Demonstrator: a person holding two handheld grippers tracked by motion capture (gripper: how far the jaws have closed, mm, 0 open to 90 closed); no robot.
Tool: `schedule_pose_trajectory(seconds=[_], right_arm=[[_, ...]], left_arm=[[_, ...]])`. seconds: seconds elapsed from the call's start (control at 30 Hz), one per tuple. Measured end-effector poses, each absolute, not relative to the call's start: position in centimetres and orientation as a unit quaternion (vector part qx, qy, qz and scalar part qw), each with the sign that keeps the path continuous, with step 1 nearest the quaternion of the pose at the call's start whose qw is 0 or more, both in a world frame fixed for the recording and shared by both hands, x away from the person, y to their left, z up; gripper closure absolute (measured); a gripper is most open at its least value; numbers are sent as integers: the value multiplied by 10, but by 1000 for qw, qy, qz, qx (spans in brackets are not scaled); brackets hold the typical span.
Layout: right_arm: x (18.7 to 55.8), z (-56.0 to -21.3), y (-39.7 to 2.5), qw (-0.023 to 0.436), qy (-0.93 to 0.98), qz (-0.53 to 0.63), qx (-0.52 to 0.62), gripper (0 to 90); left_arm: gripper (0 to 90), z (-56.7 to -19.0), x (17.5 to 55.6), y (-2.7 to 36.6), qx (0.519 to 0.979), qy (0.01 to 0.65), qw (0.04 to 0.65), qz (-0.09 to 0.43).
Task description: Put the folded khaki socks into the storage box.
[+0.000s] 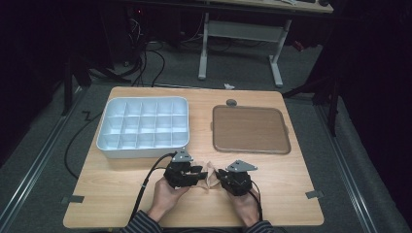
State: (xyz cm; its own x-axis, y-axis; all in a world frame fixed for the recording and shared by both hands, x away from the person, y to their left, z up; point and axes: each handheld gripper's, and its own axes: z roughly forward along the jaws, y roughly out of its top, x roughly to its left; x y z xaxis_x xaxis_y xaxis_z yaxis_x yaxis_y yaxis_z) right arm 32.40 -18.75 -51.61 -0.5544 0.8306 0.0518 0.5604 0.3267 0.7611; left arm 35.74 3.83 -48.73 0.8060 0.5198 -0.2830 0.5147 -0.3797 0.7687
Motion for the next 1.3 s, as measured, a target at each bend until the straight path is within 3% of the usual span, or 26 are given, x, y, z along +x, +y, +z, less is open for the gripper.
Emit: schedule_pose_trajectory(seconds=[0.27, 0.73, 1.17, 1.3], right_arm=[[318, -498, -190, 190, 790, 396, 427, 793], [317, -483, -164, 201, 810, 391, 388, 776], [333, -499, -154, 195, 829, 340, 399, 736], [335, -505, -157, 185, 833, 331, 404, 798]], left_arm=[[641, -490, 359, 57, 817, 342, 463, 13], [581, -516, 368, 60, 834, 376, 402, 37], [508, -524, 367, 55, 842, 369, 390, 45], [500, -525, 365, 53, 845, 366, 386, 54]])
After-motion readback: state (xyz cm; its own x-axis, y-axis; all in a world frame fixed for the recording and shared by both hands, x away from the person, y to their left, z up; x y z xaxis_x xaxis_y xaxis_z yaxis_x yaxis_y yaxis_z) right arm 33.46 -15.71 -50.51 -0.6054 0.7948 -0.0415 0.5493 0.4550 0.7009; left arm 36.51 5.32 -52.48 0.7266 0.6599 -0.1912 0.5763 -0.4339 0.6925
